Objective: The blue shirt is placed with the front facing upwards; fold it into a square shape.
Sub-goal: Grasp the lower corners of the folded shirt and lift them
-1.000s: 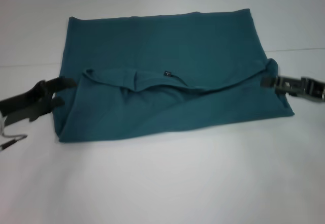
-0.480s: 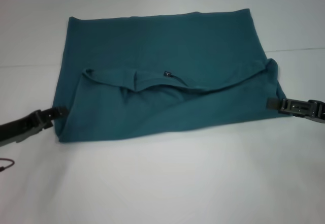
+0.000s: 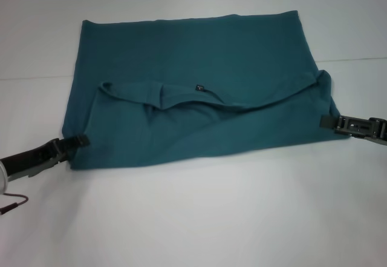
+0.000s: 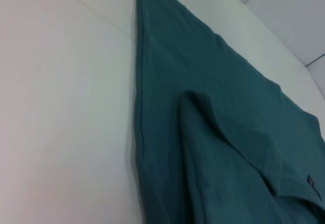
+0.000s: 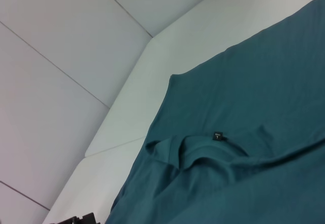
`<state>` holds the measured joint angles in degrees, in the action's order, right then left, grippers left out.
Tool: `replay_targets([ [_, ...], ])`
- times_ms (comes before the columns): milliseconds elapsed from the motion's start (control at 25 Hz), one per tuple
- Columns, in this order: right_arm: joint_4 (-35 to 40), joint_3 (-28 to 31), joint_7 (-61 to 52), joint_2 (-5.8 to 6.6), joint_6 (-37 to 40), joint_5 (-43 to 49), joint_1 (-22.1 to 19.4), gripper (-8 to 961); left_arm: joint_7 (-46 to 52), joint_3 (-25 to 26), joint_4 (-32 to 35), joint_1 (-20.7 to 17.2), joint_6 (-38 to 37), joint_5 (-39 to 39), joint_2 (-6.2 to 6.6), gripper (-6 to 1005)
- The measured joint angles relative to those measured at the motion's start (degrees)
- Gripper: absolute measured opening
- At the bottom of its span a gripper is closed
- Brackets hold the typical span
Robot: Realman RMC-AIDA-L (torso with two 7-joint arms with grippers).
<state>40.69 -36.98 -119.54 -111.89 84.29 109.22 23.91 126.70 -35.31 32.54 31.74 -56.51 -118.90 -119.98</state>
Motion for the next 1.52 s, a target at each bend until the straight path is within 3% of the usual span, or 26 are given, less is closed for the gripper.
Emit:
replay_targets([
  [960,-0.7,1.4,1.2,0.01,-0.1,-0.2,0.1,916,-0.8,-1.3,-5.4,3.8,3.0,0.0,0.27,641],
  [1360,-0.7,2.8,1.2,0.01,0.5,-0.4,0.2,917,3.7,-2.4,-3.1,3.4,3.1,-1.3,0.19,619],
  [1520,-0.7,2.9,1.2,0.01,0.5,-0.4,0.1,917,3.7,-2.3,-2.7,3.0,3.1,-2.0,0.13,433],
])
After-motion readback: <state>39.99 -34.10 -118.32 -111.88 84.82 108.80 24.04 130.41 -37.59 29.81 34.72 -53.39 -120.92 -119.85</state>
